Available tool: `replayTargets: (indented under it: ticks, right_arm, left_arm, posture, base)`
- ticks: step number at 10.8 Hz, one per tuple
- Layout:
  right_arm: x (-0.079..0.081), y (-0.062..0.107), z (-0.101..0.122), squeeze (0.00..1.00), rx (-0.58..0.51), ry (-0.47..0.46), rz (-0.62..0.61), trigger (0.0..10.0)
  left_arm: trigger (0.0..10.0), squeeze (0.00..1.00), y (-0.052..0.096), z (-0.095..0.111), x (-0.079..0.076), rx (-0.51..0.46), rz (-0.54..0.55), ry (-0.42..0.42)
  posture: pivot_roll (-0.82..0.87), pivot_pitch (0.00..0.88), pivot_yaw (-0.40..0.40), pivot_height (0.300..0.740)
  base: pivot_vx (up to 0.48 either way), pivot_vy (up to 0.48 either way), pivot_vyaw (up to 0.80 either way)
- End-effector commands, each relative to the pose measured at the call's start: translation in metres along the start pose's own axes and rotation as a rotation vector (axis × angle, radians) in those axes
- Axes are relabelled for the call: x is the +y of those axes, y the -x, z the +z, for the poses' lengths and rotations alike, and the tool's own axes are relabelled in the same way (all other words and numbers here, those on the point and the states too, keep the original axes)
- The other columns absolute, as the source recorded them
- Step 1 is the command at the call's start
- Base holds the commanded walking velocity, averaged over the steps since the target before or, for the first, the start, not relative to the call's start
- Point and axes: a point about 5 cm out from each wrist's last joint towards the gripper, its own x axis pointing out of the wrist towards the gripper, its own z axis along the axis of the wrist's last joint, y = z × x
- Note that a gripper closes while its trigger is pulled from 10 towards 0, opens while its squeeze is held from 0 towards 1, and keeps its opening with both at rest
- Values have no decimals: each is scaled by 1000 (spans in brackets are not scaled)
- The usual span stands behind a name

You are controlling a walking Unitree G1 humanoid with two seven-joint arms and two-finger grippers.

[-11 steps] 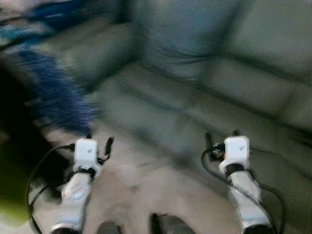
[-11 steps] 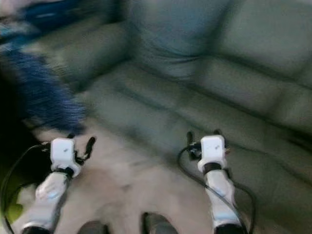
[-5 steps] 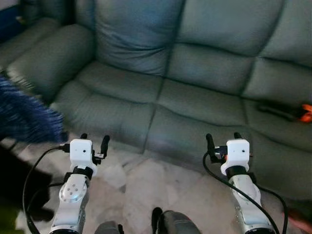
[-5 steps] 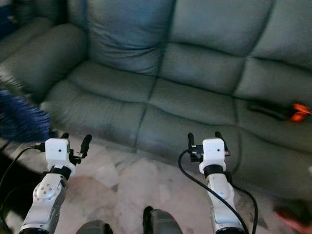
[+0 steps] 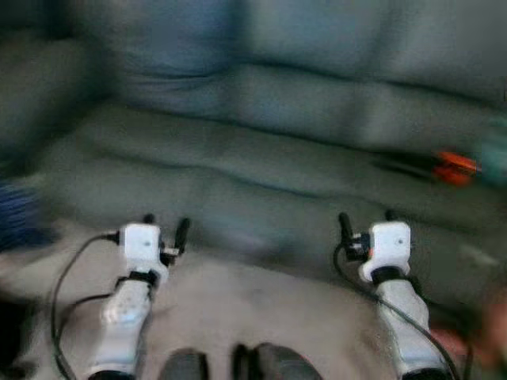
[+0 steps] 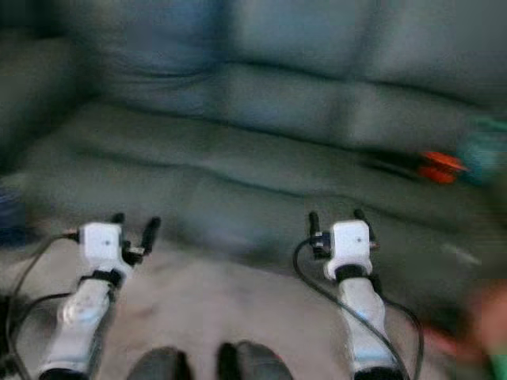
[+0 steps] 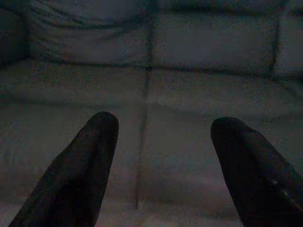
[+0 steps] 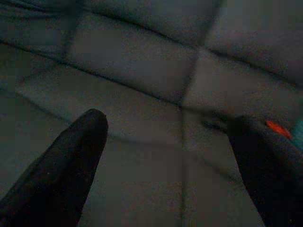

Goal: Hang hanger

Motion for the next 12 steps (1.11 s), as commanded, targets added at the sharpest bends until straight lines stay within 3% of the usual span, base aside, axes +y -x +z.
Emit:
replayTargets:
  ticks: [1,6,12]
  right_arm:
    - [-7,0,1,0,1,11,-13,10000]
    - [-4,-2,4,0,-15,7,2,10000]
    - [-3,-3,3,0,-14,8,1,10000]
  left_arm:
    - [10000,0,-1,2,-2,-9,-10,5]
    - [10000,0,-3,4,5,-52,102,-31]
    - [10000,0,-5,7,2,-75,46,-14]
  posture:
    - [22,115,-54,740]
    - [31,112,-61,740]
    - [31,108,-51,740]
  base:
    - [0,-431,-544]
    - [0,0,-89]
    - [92,0,0]
